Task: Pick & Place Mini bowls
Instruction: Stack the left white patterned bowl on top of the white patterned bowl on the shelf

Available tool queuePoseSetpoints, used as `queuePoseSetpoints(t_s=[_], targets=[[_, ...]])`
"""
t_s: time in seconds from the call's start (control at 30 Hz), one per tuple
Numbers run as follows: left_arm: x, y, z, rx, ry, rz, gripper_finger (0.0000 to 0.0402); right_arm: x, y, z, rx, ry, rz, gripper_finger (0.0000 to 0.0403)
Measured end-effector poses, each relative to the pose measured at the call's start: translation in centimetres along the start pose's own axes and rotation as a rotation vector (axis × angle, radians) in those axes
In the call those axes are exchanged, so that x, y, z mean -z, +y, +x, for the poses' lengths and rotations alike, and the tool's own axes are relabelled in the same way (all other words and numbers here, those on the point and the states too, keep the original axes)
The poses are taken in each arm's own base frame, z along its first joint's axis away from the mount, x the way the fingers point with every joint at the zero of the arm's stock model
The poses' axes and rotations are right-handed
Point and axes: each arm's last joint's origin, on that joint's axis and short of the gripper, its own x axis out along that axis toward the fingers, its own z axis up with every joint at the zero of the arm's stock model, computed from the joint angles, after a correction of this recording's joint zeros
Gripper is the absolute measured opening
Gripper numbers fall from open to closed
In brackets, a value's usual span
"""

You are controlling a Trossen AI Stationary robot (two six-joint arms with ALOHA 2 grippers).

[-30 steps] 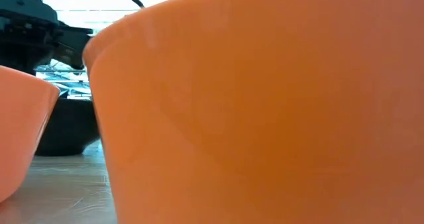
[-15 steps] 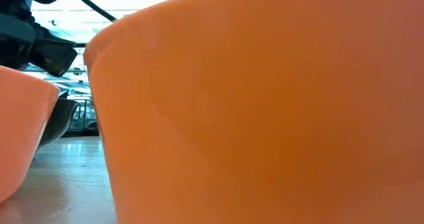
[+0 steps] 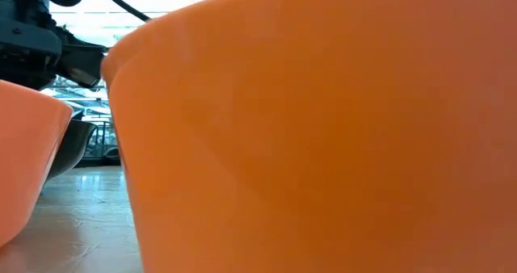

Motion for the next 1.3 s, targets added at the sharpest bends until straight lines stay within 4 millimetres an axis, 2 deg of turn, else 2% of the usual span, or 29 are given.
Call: queuePoseSetpoints(t_s=[0.27,0.47,0.57,0.93,1.07,1.3], targets=[[-0.50,0.15,-0.02,-0.010,-0.043,-0.055,0.0269,0.07,-0.02,0.00,0.001,0.007,0.004,0.0171],[-0.66,0.07,-0.03,0.017,-0.002,0.002,0.0263,0.08,-0.02,0.00,0.002,0.008,0.002,0.0171],[-0.77,-0.10,-0.03,0.029,-0.026,0.027,0.0240,0.00,0.00,0.00,0.000,0.000,-0.002,0.0171],[-1.03,-0.72,-0.08,0.090,-0.061,0.041,0.0109,0.14,-0.03,0.00,0.003,0.013,0.007,0.0171],[-1.04,-0.71,-0.08,0.088,-0.065,0.046,0.0083,0.13,-0.03,0.00,0.003,0.013,0.005,0.0171],[-1.02,-0.71,-0.09,0.088,-0.065,0.050,0.0060,0.06,-0.03,0.00,0.005,0.005,-0.003,0.0171]])
